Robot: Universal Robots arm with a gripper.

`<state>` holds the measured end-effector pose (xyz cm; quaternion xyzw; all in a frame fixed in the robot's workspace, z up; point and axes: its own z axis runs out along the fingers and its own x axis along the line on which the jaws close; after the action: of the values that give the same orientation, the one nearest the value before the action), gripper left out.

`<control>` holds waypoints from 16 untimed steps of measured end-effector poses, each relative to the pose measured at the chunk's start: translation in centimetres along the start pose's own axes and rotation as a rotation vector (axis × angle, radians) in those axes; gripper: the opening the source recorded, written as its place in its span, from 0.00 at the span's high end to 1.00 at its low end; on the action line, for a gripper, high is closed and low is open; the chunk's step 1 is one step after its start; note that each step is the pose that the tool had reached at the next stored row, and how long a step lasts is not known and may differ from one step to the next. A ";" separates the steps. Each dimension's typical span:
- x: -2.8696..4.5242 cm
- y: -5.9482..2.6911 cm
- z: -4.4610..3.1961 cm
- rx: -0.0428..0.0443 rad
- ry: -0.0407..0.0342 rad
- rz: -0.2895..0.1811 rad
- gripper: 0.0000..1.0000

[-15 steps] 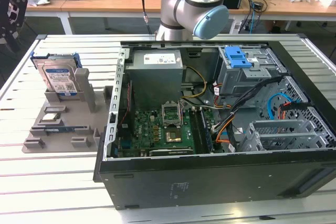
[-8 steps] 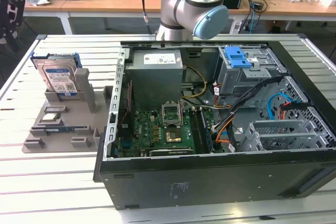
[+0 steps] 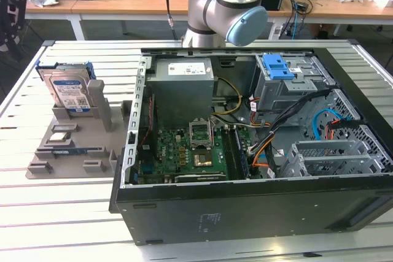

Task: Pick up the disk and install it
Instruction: 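Pick up the disk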

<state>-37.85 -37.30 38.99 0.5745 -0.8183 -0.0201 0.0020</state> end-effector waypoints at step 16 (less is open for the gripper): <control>0.00 0.00 0.00 -0.0049 0.0087 -0.248 0.89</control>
<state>-37.85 -37.30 38.99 0.6713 -0.7409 -0.0197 0.0044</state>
